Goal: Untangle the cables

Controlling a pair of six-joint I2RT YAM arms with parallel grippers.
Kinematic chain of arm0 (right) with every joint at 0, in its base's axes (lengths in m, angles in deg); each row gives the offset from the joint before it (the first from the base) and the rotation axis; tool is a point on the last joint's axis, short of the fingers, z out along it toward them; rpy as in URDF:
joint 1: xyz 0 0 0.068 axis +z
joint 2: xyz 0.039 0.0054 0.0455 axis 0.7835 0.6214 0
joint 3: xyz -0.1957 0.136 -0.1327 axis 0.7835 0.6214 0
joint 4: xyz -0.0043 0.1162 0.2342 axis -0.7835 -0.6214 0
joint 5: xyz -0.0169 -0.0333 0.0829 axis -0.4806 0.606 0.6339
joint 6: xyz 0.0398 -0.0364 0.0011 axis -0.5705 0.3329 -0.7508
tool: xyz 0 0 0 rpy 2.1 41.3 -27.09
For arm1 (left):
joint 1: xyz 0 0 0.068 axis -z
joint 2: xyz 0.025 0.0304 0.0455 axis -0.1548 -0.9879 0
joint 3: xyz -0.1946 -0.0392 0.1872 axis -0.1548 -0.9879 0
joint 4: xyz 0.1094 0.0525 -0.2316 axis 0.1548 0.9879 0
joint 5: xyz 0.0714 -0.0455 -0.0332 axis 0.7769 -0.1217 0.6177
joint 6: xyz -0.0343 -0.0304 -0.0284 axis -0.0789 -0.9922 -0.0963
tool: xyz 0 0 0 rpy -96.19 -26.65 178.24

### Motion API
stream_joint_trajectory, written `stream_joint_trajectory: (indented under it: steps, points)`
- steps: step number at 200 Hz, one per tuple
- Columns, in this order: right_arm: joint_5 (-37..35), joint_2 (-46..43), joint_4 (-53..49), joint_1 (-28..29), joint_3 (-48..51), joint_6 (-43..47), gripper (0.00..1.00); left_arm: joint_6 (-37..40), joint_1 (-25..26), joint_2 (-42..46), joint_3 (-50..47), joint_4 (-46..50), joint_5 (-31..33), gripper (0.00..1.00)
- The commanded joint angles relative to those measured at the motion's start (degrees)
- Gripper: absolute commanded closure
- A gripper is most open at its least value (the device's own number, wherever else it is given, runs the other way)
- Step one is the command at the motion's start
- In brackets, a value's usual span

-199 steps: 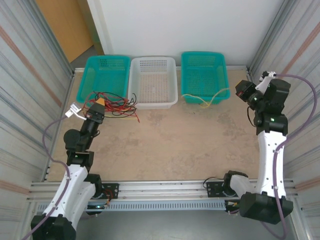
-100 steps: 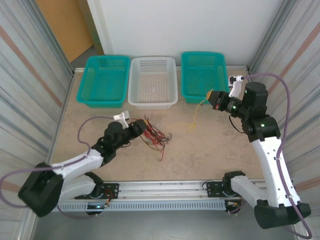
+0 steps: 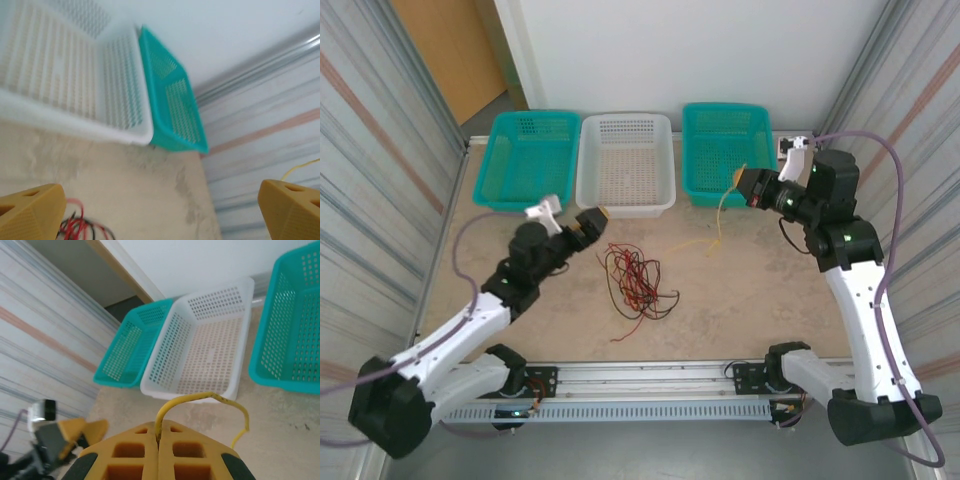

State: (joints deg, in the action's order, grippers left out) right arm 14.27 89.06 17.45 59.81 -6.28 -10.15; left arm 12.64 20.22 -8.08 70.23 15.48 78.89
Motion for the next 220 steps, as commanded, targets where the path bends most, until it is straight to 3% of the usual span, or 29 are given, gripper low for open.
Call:
stream_joint_trajectory:
  steps: [1, 21, 38, 56, 69, 88, 122, 198, 211, 220]
  points:
    - [1.16, 1.88, 2.41, -0.23, -3.22, 1.07, 1.00, 7.45, -4.67, 2.06, 6.11, 14.97, -5.78, 0.01]
    - [2.40, 2.91, 4.06, 0.11, -4.45, -0.08, 1.00, 14.07, -4.57, 2.91, 11.46, 17.02, -13.98, 0.01]
    - [2.00, 3.35, 4.68, 1.06, -5.28, -0.49, 1.00, 19.94, 1.32, 2.61, 16.81, 17.09, -17.72, 0.04]
    - [1.90, 3.53, 5.21, 1.89, -5.79, -1.01, 1.00, 31.44, 12.76, 1.09, 22.01, 17.88, -16.50, 0.03]
    - [1.60, 3.37, 5.58, 2.44, -5.67, -1.45, 1.00, 39.55, 20.71, -1.66, 25.00, 20.16, -11.84, 0.04]
    - [0.93, 3.01, 5.59, 3.05, -5.35, -2.05, 1.00, 46.90, 27.10, -7.97, 28.04, 23.15, -4.20, 0.11]
    - [-0.05, 1.63, 5.39, 4.42, -4.70, -2.76, 1.00, 50.79, 29.76, -15.77, 30.45, 20.44, -0.51, 0.24]
    - [-1.33, -1.37, 5.83, 5.74, -2.28, -4.51, 1.00, 56.27, 31.85, -25.52, 36.40, 15.29, 1.33, 0.28]
    - [-0.89, -1.57, 6.32, 5.83, -1.71, -5.05, 1.00, 56.62, 31.96, -26.27, 36.45, 14.03, 3.99, 0.38]
    - [-0.79, -1.74, 6.55, 6.00, -1.31, -5.23, 1.00, 56.82, 32.09, -26.80, 36.50, 13.26, 6.39, 0.51]
